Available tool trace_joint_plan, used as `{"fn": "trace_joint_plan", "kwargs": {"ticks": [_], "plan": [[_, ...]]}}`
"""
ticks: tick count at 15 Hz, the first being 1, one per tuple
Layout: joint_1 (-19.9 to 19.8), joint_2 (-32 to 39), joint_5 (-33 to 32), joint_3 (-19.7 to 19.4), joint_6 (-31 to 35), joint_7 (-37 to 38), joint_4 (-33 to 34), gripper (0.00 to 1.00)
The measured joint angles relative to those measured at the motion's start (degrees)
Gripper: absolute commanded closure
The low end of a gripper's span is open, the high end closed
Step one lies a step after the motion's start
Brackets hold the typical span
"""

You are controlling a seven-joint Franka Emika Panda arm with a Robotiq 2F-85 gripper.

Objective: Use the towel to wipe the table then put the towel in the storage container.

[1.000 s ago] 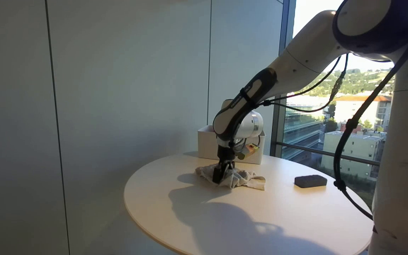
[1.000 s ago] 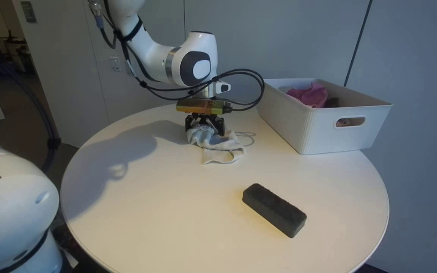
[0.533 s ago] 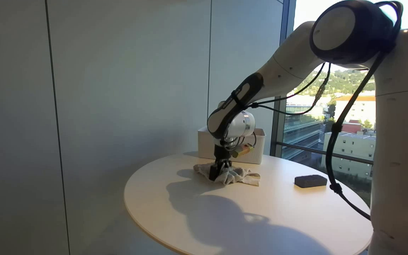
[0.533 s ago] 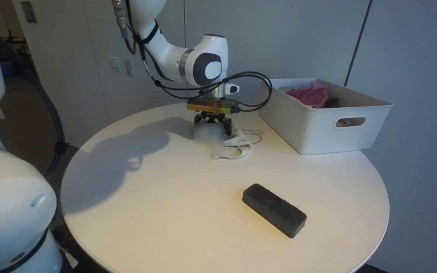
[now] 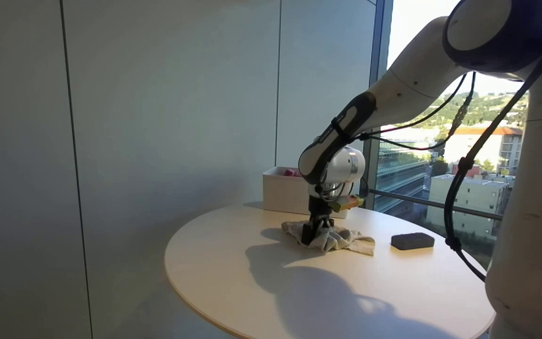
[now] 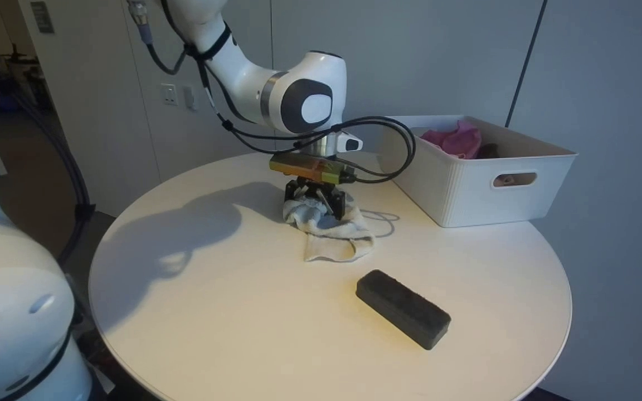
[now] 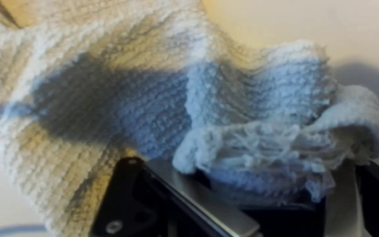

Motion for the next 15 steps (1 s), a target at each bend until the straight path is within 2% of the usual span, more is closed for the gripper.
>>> {"fn": "trace_joint_plan", "kwargs": {"ticks": [3, 7, 11, 15], "plan": [[-0.6, -4.5, -4.9, -1.2, -2.2, 4.7, -5.1, 0.89], [-0.7, -7.4, -7.2, -1.3, -4.0, 5.9, -8.0, 0.90], [1.3, -6.7, -7.6, 0.5, -3.8, 4.0, -7.1, 0.90], [5.0, -3.1, -9.9, 4.5, -0.9, 4.1, -2.5, 0.90]]}}
